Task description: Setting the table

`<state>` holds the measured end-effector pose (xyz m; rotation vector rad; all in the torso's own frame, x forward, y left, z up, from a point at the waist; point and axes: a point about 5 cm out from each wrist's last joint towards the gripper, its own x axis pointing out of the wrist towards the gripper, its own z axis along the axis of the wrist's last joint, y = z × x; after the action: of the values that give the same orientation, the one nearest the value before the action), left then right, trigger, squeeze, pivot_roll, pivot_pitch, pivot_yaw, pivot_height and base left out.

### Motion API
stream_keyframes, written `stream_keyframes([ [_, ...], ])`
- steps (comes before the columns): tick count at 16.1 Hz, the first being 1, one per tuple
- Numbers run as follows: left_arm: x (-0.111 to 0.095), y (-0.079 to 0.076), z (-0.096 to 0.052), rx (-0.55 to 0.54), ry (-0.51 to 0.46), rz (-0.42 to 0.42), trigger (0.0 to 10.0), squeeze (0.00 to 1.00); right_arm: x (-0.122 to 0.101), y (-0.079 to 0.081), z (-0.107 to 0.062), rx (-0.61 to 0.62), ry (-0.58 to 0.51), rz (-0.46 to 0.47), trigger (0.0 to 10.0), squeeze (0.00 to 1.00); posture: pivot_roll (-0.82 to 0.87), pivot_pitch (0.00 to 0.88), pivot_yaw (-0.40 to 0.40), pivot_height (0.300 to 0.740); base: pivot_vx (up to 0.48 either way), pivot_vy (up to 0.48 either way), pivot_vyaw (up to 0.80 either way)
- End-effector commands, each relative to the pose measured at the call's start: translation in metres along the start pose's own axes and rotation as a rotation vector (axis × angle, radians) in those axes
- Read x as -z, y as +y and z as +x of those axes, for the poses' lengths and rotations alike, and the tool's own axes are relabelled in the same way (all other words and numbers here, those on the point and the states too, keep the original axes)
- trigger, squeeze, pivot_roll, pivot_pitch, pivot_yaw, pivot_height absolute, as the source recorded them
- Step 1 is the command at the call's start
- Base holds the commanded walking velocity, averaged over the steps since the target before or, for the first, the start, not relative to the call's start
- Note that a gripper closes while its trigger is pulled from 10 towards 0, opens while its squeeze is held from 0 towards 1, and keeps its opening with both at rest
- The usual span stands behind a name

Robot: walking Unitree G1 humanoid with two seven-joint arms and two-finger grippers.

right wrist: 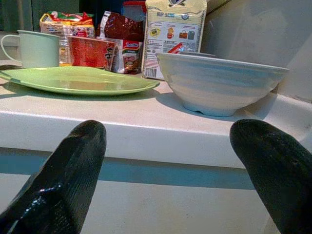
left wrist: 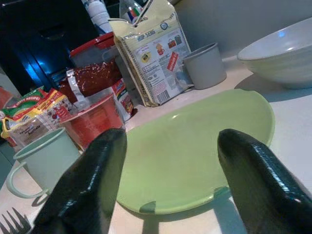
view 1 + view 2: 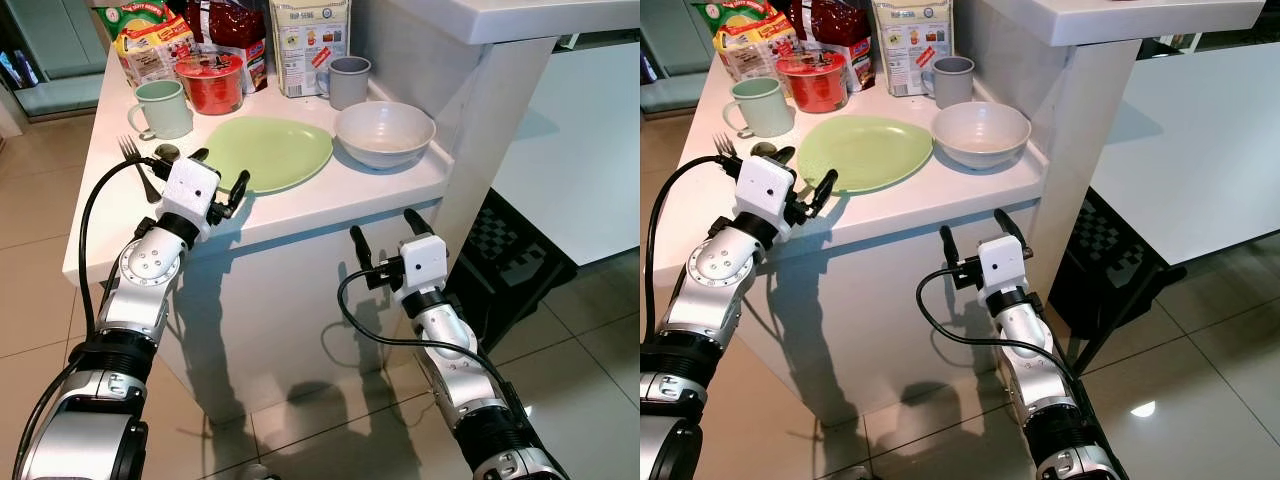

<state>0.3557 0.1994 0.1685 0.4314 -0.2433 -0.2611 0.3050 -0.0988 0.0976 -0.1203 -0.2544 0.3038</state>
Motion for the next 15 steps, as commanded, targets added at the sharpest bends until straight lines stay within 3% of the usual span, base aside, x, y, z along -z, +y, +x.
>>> stream_keyframes([
  [1,-0.005,0.003,0.004,-0.001,-0.021,0.005,0.0,0.0,-0.003,0.0,0.002,-0.006,-0.006,0.001,10.0,0.0,0.06,0.0,0.034,0.74,0.0,0.0,0.0],
  [14,-0.004,0.0,0.007,0.03,-0.008,0.008,0.0,0.0,-0.016,0.001,0.007,-0.009,-0.06,0.003,10.0,0.0,0.05,0.0,0.039,0.74,0.0,0.0,0.0],
  [15,-0.004,-0.001,0.008,0.038,-0.002,0.008,6.9,0.0,-0.016,0.001,0.007,-0.009,-0.059,0.005,10.0,0.0,0.05,0.0,0.039,0.74,0.0,0.0,0.0],
])
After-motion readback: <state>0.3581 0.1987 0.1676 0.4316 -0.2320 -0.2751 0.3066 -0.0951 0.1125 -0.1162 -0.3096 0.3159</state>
